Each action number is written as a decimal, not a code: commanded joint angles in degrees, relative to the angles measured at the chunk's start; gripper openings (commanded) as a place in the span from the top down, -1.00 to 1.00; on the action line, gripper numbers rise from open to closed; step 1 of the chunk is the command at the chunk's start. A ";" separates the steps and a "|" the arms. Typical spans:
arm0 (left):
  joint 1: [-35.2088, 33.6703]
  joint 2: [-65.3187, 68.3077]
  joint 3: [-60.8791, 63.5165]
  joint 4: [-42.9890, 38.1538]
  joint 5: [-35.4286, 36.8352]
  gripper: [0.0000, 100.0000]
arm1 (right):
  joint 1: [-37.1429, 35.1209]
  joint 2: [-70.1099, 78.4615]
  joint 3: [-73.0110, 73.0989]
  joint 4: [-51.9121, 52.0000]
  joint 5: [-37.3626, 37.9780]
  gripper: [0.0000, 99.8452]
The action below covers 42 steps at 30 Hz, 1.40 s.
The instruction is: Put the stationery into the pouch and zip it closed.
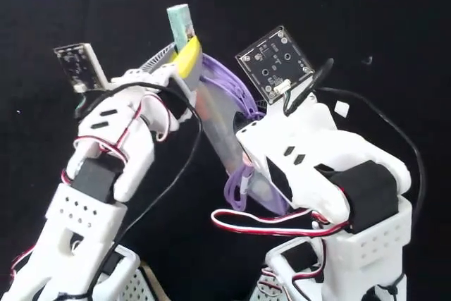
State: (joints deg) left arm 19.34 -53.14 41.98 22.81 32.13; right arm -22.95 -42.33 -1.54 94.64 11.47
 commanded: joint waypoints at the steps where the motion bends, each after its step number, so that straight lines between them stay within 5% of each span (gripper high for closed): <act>1: 0.66 -1.58 0.75 -1.76 2.64 0.94 | -1.05 -1.80 -0.75 -1.14 0.18 0.98; 6: 0.31 -1.58 2.33 -1.76 10.90 0.94 | -1.05 -1.80 -0.75 -1.14 0.18 0.98; 12: 0.48 -3.78 4.79 -1.49 10.90 0.94 | -0.88 -1.80 -0.75 -1.32 0.18 0.98; 24: 0.57 -37.45 20.35 -1.93 10.55 0.94 | -1.05 -1.80 -0.84 -2.02 -0.26 0.98; 32: 1.19 -34.81 20.97 -2.20 8.18 0.94 | -1.14 -8.48 -0.48 -2.02 0.09 0.98; 42: 7.60 -27.08 28.00 -18.99 1.23 0.94 | -2.37 -13.49 6.55 -6.68 1.32 0.97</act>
State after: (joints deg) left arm 24.44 -82.42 70.20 7.43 36.26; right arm -23.47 -54.73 5.41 90.59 11.74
